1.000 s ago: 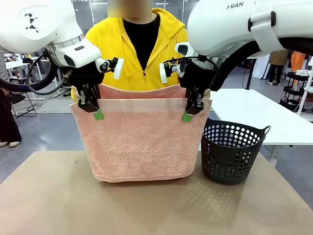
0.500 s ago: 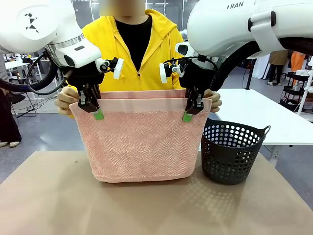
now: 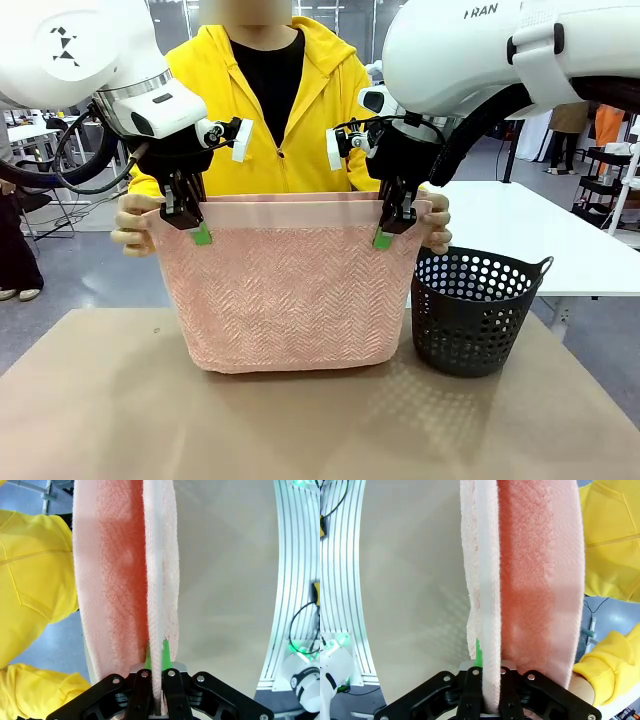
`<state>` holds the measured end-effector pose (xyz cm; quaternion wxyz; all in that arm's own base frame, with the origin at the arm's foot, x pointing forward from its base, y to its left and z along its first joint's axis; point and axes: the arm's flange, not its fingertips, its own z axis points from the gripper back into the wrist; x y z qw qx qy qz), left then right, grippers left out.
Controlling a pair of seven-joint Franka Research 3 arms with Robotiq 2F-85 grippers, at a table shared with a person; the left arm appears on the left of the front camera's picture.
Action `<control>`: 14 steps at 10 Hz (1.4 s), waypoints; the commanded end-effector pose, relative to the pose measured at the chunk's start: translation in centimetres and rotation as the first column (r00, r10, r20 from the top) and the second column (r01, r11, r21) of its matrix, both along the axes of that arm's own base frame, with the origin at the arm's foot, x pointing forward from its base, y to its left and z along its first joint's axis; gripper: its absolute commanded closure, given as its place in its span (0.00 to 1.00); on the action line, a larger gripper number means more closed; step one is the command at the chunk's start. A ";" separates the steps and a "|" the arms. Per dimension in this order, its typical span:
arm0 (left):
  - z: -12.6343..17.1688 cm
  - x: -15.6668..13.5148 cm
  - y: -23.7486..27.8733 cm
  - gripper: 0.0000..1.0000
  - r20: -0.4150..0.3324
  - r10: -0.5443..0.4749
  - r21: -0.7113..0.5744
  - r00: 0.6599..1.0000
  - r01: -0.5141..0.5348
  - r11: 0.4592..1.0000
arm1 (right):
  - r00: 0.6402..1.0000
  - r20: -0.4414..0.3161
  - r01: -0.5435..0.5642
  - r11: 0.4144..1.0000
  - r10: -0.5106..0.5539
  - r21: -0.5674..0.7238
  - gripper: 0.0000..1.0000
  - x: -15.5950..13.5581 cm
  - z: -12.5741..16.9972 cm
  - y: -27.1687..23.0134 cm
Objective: Fold the towel.
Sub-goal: Release the end of the 100 cm Hotel Towel you were holding and grab the top end of the folded side.
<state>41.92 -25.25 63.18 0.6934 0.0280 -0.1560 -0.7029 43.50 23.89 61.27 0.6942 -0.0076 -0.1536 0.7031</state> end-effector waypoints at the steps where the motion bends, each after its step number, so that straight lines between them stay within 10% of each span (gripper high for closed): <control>1: 0.2 0.1 0.1 1.00 0.005 0.001 0.002 1.000 -0.001 1.000 | 1.000 0.002 -0.002 1.000 0.002 -0.003 1.00 0.0 0.0 -0.1; 8: 0.0 0.0 -0.1 0.97 0.000 -0.001 0.000 1.000 0.001 1.000 | 1.000 -0.002 0.006 1.000 -0.006 0.004 0.98 0.2 0.1 -0.1; 9: 0.2 0.0 0.1 0.61 0.005 0.017 0.007 1.000 -0.017 1.000 | 1.000 0.007 0.008 1.000 -0.008 0.008 0.76 0.2 0.1 -0.2; 10: 0.4 0.0 0.2 0.61 0.007 0.021 -0.003 1.000 -0.021 1.000 | 1.000 0.012 0.009 1.000 -0.009 0.003 0.71 0.3 0.2 -0.3; 11: 0.6 0.0 0.3 0.23 0.008 0.029 -0.010 1.000 -0.029 1.000 | 1.000 0.015 0.014 1.000 -0.013 -0.002 0.49 0.3 0.2 -0.3; 12: 0.8 -0.1 0.4 0.55 0.013 0.037 -0.013 0.999 -0.037 0.999 | 1.000 0.016 0.016 1.000 -0.016 0.002 0.43 0.3 0.3 -0.4; 13: 1.1 -0.3 0.3 0.00 0.021 0.045 -0.015 0.999 -0.044 0.999 | 1.000 0.022 0.018 1.000 -0.018 0.002 0.22 0.2 0.5 -0.5; 14: 1.6 -0.6 0.3 0.17 0.039 0.058 -0.013 0.998 -0.058 0.998 | 0.999 0.036 0.023 1.000 -0.023 0.007 0.16 0.0 0.8 -0.6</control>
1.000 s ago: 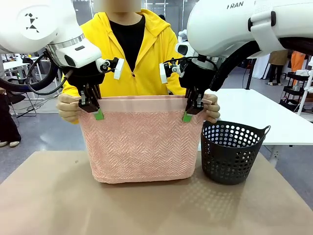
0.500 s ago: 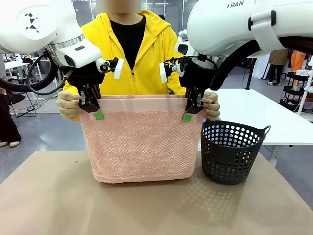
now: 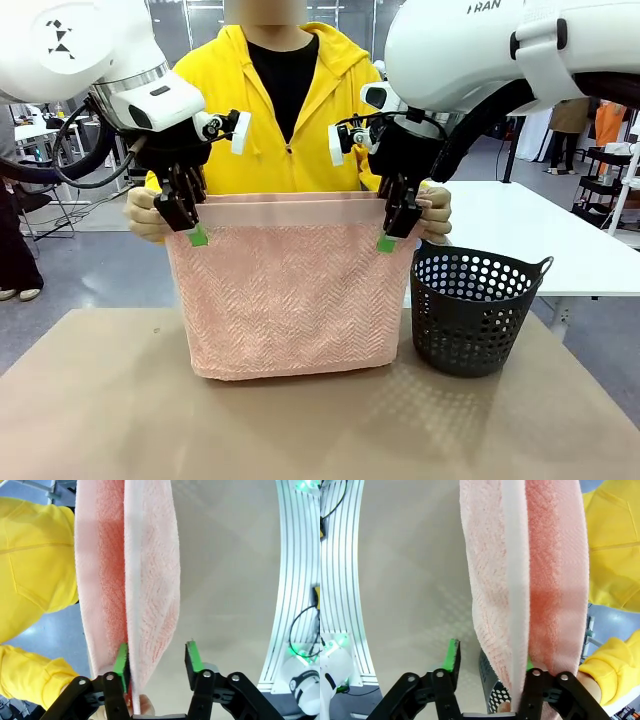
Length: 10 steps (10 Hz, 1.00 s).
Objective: Fold the towel.
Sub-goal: Release the end of the 100 cm Hotel Towel you were holding and grab the top end of the folded side.
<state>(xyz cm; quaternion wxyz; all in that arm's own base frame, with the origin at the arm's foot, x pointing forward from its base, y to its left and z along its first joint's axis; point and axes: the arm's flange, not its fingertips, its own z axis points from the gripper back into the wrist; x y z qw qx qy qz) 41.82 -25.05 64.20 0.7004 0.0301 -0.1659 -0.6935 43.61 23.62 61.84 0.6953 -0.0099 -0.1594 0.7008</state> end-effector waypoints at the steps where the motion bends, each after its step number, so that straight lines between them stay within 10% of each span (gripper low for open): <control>1: 1.0 -0.8 0.0 0.00 0.052 0.043 0.000 0.998 -0.043 0.999 | 0.999 0.039 0.024 1.000 -0.024 0.005 0.00 -0.4 0.6 -0.5; 10: 5.6 -2.0 0.0 0.00 0.230 0.010 0.020 0.973 -0.015 1.000 | 0.976 0.218 0.004 1.000 0.002 -0.026 0.00 -2.1 6.1 -0.7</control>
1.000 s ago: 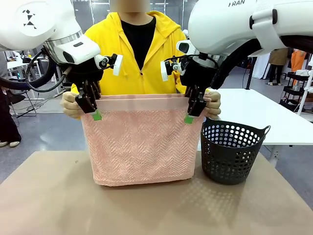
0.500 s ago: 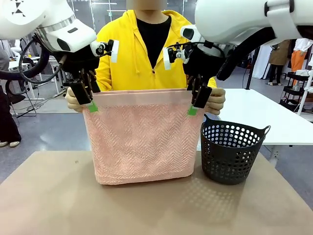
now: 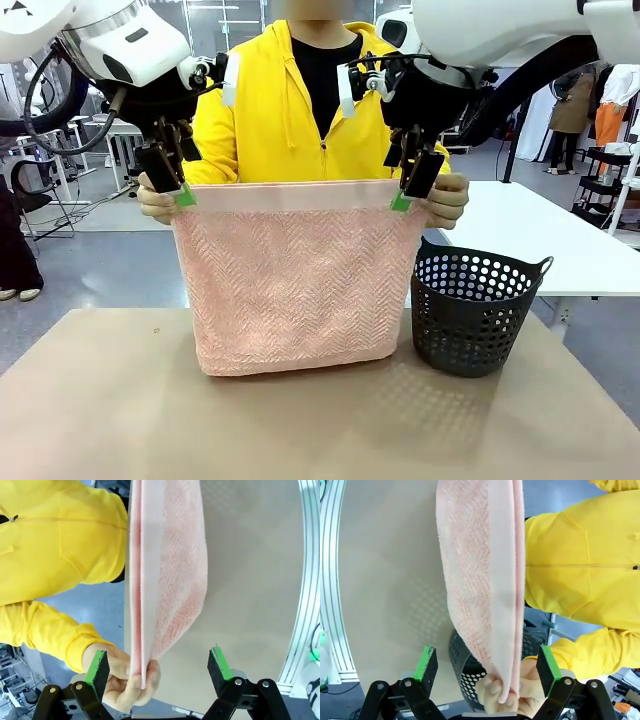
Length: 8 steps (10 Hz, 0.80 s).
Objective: Fold the towel.
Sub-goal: Release the end of the 100 cm Hotel Towel you were holding and grab the top end of the folded side.
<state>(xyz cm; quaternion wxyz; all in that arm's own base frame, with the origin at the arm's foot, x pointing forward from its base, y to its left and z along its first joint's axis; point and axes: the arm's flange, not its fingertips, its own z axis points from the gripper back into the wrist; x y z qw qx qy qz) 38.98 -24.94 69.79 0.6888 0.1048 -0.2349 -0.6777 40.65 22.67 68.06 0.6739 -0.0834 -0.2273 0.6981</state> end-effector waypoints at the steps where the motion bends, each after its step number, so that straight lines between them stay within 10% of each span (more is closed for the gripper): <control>1: 0.1 1.7 -0.1 0.00 -0.007 -0.039 0.019 0.999 0.039 0.999 | 1.000 0.013 0.015 1.000 -0.015 -0.026 0.00 1.8 0.1 0.2; 8: -3.8 6.0 -0.6 0.00 -0.168 -0.091 -0.041 0.982 0.085 0.996 | 0.992 -0.127 0.019 1.000 -0.021 -0.012 0.00 6.4 -2.7 0.0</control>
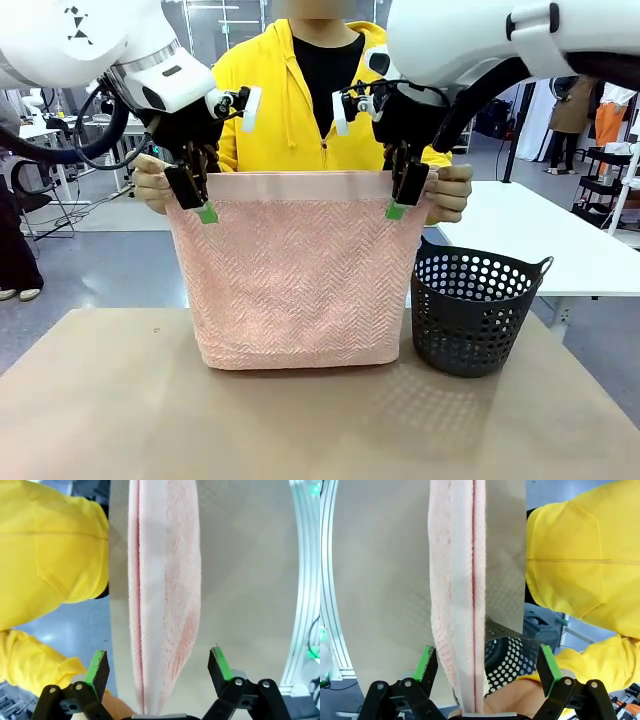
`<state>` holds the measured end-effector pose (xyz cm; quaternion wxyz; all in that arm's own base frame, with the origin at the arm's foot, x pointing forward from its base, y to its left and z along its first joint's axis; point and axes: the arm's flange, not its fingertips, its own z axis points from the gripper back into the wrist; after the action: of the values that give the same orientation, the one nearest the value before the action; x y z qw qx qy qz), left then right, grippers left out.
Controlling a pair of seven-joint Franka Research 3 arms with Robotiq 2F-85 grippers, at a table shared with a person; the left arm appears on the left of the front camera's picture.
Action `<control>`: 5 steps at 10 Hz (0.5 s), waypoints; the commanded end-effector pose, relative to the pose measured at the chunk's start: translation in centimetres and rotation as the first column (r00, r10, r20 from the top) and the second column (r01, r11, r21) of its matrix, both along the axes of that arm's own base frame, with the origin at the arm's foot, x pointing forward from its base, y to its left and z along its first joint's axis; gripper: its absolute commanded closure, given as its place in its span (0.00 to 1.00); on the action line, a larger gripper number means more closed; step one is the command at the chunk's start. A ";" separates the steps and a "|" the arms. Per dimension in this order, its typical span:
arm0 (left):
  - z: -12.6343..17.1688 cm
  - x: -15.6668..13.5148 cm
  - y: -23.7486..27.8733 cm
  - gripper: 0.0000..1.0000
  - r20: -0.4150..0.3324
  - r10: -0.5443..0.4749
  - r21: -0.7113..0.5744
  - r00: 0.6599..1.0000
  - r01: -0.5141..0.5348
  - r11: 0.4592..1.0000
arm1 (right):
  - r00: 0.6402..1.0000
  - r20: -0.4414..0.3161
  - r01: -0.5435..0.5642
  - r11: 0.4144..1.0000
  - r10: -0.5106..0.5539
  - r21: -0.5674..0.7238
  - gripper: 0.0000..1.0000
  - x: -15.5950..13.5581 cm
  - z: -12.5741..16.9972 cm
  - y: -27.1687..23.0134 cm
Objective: Fold the towel.
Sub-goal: Release the end of the 100 cm Hotel Towel you were holding and grab the top end of the folded side.
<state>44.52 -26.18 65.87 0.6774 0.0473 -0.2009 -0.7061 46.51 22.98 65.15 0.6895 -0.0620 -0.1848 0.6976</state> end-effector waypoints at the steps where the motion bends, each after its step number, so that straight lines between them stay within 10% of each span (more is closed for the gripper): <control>1: -0.6 0.9 0.8 0.00 -0.064 -0.012 -0.022 0.998 0.011 1.000 | 0.999 -0.050 0.008 1.000 -0.006 0.024 0.00 0.8 -0.4 -0.4; 2: -1.0 1.1 0.9 0.57 -0.063 0.000 -0.015 0.998 -0.001 1.000 | 0.999 -0.040 0.004 1.000 -0.003 0.015 0.32 0.8 -0.7 -0.5; 3: -1.1 1.0 0.9 0.58 -0.070 -0.010 -0.003 0.998 0.010 1.000 | 0.999 -0.037 -0.003 1.000 0.003 0.009 0.58 0.8 -0.7 -0.4; 4: -1.2 1.0 0.8 1.00 -0.075 -0.012 0.000 0.997 0.012 1.000 | 0.999 -0.040 -0.002 1.000 0.002 0.006 0.90 0.8 -0.7 -0.4; 5: -1.2 1.2 0.8 1.00 -0.084 -0.011 0.003 0.996 0.011 1.000 | 0.999 -0.045 0.004 1.000 -0.004 0.009 1.00 1.0 -0.8 -0.5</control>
<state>45.50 -25.59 64.25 0.6876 0.0245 -0.1796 -0.7031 47.23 22.75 64.35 0.6953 -0.0522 -0.1750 0.6952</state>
